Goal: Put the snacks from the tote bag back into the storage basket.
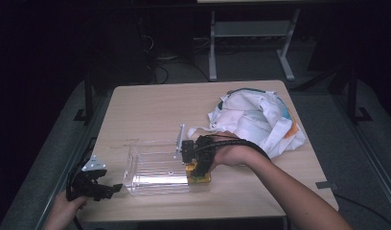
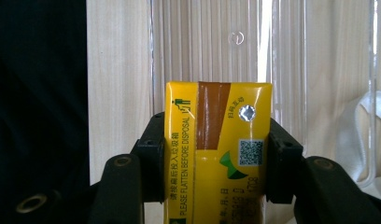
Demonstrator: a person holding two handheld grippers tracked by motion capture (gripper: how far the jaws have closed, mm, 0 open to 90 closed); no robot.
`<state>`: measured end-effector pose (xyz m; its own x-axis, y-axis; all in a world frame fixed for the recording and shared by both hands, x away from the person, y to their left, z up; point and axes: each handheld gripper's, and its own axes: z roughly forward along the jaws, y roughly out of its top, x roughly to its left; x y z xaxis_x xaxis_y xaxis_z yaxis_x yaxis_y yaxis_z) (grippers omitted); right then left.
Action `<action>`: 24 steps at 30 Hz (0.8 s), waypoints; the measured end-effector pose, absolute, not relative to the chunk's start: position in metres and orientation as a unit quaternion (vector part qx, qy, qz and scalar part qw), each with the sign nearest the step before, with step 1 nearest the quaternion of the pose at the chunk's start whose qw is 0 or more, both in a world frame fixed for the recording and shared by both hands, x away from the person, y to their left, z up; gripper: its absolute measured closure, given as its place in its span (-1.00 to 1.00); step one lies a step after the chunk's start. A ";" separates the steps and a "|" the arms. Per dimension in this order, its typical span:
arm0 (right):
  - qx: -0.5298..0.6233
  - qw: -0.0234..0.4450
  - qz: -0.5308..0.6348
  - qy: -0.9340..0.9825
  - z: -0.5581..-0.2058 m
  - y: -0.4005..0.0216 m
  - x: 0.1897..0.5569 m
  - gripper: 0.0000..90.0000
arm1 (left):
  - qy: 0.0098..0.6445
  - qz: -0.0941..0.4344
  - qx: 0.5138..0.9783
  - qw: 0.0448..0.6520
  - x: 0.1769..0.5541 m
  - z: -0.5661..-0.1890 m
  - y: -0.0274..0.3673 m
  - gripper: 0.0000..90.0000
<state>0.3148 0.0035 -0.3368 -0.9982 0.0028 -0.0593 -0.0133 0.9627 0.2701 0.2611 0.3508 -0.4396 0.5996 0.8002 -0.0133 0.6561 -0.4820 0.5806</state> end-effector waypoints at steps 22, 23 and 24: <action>-0.012 0.024 0.118 0.993 -0.353 0.006 0.311 0.14 | 0.426 0.131 0.852 0.275 0.261 -0.440 0.350 -0.70; -0.014 0.025 0.116 0.993 -0.354 0.006 0.311 0.14 | 0.426 0.131 0.852 0.275 0.261 -0.440 0.350 -0.70; -0.015 0.025 0.115 0.993 -0.354 0.006 0.311 0.14 | 0.426 0.131 0.852 0.275 0.261 -0.440 0.350 -0.70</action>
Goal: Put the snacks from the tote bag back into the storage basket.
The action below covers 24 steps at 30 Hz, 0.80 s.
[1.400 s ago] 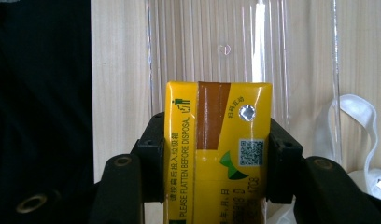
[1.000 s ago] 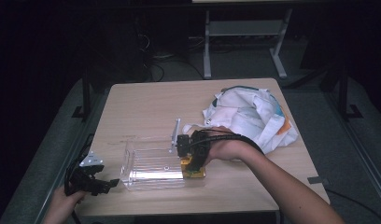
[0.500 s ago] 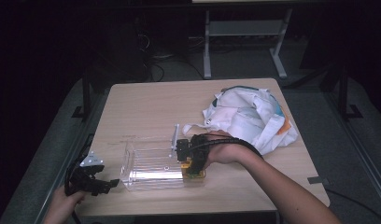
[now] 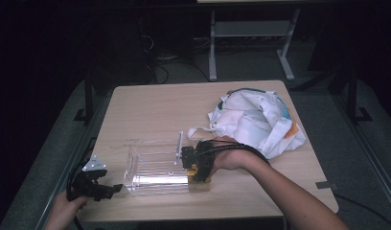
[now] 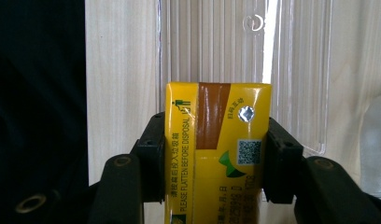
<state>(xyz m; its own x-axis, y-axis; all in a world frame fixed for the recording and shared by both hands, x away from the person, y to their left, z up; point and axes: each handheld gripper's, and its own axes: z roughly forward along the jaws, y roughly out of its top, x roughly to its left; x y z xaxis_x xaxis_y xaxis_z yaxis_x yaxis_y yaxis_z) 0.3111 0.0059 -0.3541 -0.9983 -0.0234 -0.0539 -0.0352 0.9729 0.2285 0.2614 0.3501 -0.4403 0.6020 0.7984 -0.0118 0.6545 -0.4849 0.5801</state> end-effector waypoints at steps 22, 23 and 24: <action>0.043 0.015 0.200 0.979 -0.336 -0.019 0.314 -0.26 | 0.427 0.130 0.852 0.272 0.260 -0.440 0.349 -0.70; 0.046 0.015 0.204 0.978 -0.336 -0.021 0.314 -0.26 | 0.427 0.130 0.852 0.272 0.260 -0.440 0.349 -0.70; 0.050 0.018 0.208 0.977 -0.335 -0.023 0.314 -0.26 | 0.428 0.130 0.852 0.272 0.260 -0.440 0.349 -0.70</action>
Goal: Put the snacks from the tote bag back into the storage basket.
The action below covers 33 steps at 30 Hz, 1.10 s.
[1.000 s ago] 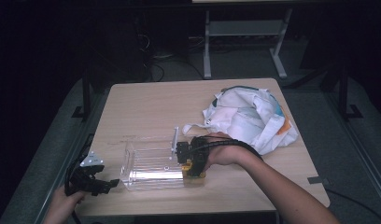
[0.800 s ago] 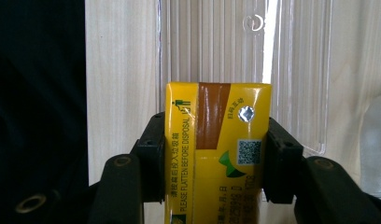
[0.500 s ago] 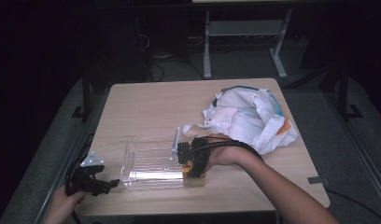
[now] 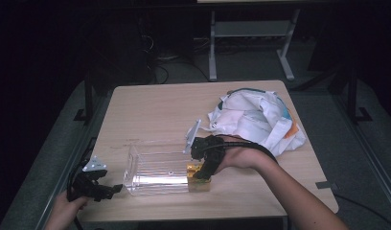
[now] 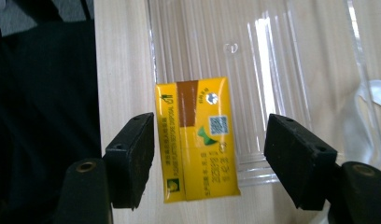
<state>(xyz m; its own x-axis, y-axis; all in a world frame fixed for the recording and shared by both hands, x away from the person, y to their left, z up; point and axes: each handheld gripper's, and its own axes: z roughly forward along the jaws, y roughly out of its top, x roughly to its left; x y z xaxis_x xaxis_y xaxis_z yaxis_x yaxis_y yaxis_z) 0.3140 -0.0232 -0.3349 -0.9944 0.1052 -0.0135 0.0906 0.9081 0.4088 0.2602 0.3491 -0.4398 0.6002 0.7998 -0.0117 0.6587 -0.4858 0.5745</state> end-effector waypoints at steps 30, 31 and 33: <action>0.200 0.053 0.320 0.925 -0.339 -0.131 0.308 -0.32 | 0.434 0.134 0.848 0.272 0.260 -0.441 0.351 -0.70; 0.207 0.055 0.321 0.923 -0.342 -0.136 0.307 -0.32 | 0.434 0.134 0.849 0.271 0.260 -0.441 0.351 -0.70; 0.217 0.056 0.322 0.920 -0.346 -0.142 0.306 -0.33 | 0.436 0.132 0.847 0.272 0.259 -0.441 0.351 -0.70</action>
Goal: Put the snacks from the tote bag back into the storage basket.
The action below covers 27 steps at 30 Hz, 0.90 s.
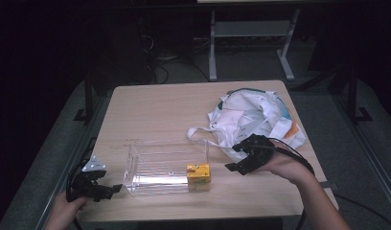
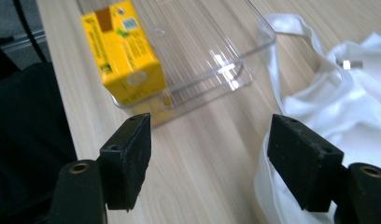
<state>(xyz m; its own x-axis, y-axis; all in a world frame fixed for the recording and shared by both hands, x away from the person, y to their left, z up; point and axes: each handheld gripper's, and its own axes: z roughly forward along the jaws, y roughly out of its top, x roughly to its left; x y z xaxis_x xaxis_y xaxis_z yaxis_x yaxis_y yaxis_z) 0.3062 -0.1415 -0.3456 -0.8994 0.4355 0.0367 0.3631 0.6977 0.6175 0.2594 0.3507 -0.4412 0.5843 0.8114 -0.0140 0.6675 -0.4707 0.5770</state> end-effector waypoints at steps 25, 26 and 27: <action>0.359 0.125 0.362 0.851 -0.405 -0.219 0.265 -0.37 | 0.435 0.133 0.850 0.267 0.260 -0.442 0.351 -0.70; 0.365 0.128 0.364 0.847 -0.408 -0.222 0.264 -0.37 | 0.435 0.133 0.850 0.267 0.260 -0.442 0.351 -0.70; 0.370 0.129 0.362 0.845 -0.411 -0.225 0.262 -0.37 | 0.435 0.133 0.850 0.267 0.260 -0.442 0.352 -0.70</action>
